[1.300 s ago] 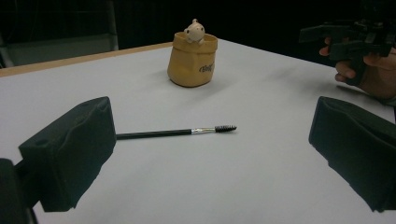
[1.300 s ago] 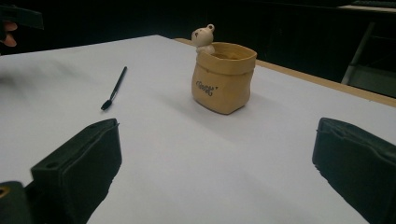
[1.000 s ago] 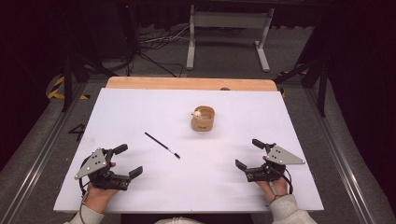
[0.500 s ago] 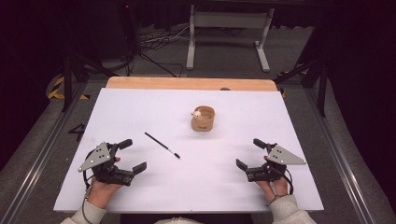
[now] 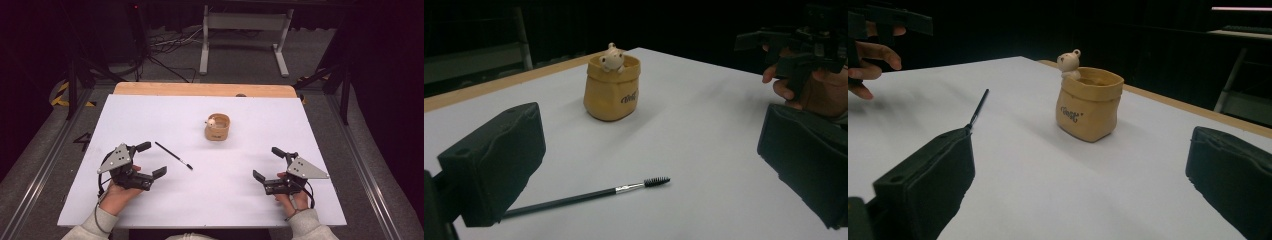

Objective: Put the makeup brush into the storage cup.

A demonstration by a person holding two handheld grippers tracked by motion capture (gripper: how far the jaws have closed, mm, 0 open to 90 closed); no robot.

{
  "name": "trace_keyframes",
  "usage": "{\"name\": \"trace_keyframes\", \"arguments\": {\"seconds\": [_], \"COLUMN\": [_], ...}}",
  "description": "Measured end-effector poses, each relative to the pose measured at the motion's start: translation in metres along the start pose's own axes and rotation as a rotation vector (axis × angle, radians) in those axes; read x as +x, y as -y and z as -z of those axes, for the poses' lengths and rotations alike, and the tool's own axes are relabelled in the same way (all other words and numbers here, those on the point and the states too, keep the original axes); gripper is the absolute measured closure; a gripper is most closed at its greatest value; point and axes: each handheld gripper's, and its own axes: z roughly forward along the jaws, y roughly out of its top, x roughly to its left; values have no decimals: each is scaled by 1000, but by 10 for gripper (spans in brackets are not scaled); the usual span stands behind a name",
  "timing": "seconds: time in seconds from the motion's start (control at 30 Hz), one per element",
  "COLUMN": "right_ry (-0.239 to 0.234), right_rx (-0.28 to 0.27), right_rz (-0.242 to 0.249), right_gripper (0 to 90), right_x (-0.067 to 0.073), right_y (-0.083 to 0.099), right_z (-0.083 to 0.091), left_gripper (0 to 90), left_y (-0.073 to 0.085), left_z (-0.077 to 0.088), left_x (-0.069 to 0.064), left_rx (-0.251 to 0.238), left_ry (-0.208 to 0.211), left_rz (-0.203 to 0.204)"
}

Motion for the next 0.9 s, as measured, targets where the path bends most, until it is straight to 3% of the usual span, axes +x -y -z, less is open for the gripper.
{"name": "trace_keyframes", "arguments": {"seconds": [0.23, 0.37, 0.63, 0.9], "right_ry": [-11, -21, -27, -38], "right_rx": [15, 19, 20, 24], "right_rz": [-4, -9, -24, -39], "right_gripper": [0, 0, 2, 5], "right_x": [-1, -1, -3, -4], "right_y": [0, 0, 1, 1], "right_z": [-1, -1, 0, -1], "left_gripper": [9, 23, 27, 38], "left_y": [-12, -15, -21, -31], "left_z": [-9, -12, -18, -24], "left_x": [6, 12, 22, 27], "left_rx": [57, 55, 89, 164], "left_ry": [-20, -31, -10, 20], "left_rz": [47, 25, 29, 1]}}
